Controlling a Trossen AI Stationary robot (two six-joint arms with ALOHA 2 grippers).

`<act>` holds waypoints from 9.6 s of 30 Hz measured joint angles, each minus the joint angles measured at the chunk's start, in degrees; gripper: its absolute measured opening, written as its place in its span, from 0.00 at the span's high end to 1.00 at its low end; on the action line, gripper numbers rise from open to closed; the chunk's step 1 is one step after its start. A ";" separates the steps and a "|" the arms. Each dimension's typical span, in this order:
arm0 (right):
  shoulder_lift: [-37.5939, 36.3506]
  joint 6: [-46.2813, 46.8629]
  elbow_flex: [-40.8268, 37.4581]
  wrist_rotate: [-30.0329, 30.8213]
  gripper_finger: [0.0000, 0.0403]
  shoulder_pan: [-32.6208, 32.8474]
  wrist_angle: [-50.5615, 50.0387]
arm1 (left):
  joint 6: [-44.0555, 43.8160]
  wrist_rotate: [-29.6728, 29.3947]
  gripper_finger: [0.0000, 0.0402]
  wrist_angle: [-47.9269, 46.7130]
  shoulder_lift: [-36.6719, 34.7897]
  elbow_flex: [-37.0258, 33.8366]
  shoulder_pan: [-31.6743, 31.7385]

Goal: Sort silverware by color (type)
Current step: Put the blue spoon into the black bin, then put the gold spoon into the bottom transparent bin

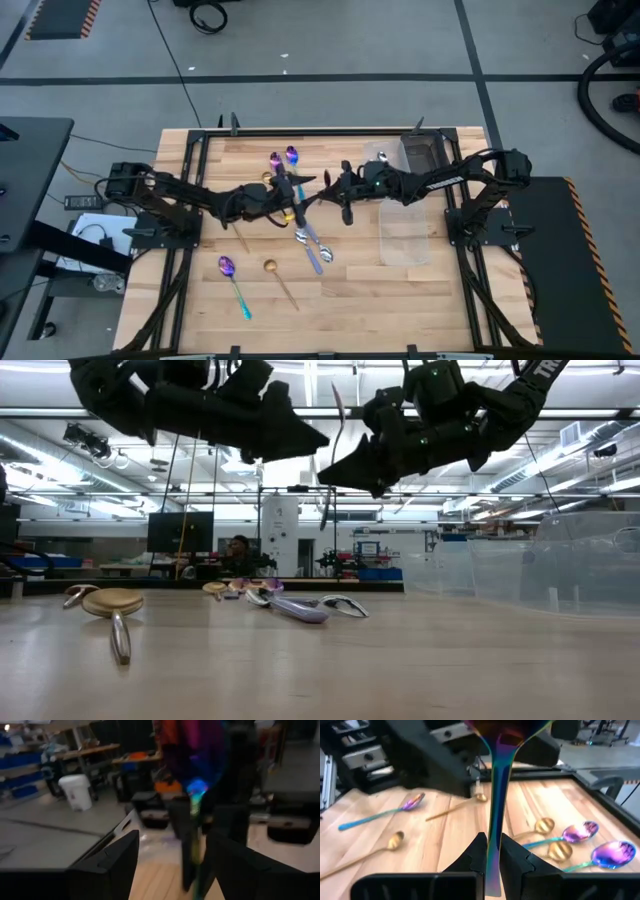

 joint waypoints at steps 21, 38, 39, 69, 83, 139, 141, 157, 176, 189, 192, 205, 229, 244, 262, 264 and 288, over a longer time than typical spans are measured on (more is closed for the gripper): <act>-16.16 5.51 -0.02 17.49 0.90 -1.05 -30.10 | -18.27 -3.12 0.42 -31.65 -12.58 -0.06 -4.47; -21.75 11.73 11.98 28.24 0.90 -10.48 -71.06 | -19.78 -2.64 0.42 -36.11 -12.54 -0.06 -5.38; -21.75 11.90 12.18 28.25 0.90 -11.53 -72.58 | -19.76 -2.62 0.42 -36.70 -12.52 -0.06 -5.67; -21.23 5.39 12.24 26.26 0.90 -31.19 -87.49 | -19.69 -2.58 0.42 -38.46 -12.52 -0.04 -6.27; -15.96 0.67 12.24 25.22 0.90 -36.42 -89.34 | -19.72 -2.60 0.42 -38.32 -12.49 -0.04 -6.27; -15.85 3.22 15.36 20.47 0.79 -35.56 -101.60 | -23.88 -1.79 0.42 -42.69 -12.49 0.02 -5.55; -15.87 4.00 16.80 20.61 0.79 -33.66 -100.34 | -26.56 -1.81 0.42 -44.51 -12.49 0.02 -5.53; -16.27 3.42 17.53 11.54 0.79 -12.84 -69.91 | -51.20 -3.07 0.42 -63.19 -12.49 0.00 -5.53; -15.85 9.54 1.36 14.87 0.79 8.08 -34.71 | -69.94 4.04 0.42 -87.36 -12.49 0.00 -5.22; -15.82 10.03 -11.30 21.92 0.79 15.64 -15.20 | -82.13 9.80 0.42 -89.30 -14.49 0.00 -12.28; -15.82 9.70 -11.30 22.25 0.79 16.21 -15.22 | -85.40 11.31 0.42 -91.92 -14.50 0.00 -13.75; -15.82 7.17 -11.30 22.26 0.79 18.15 -15.31 | -98.85 9.59 0.44 -100.39 -14.50 -0.02 -19.58; -15.82 8.79 -11.30 22.24 0.79 21.30 -15.82 | -103.47 -1.67 0.56 -100.56 -14.35 -0.02 -20.25; -15.82 8.79 -11.30 22.43 0.79 22.73 -15.81 | -110.30 -2.40 0.42 -100.27 -9.03 -0.02 -20.17; -15.80 8.81 -11.30 22.40 0.79 23.15 -15.85 | -111.30 -1.12 0.59 -94.39 -2.43 -5.20 -19.77; -15.80 8.81 -11.30 22.41 0.79 23.15 -15.81 | -111.59 -1.55 0.60 -93.56 -2.53 -5.99 -19.97; -15.80 8.81 -11.30 23.85 0.79 23.15 -15.73 | -95.83 -0.86 0.96 -89.93 -9.79 -4.46 -19.88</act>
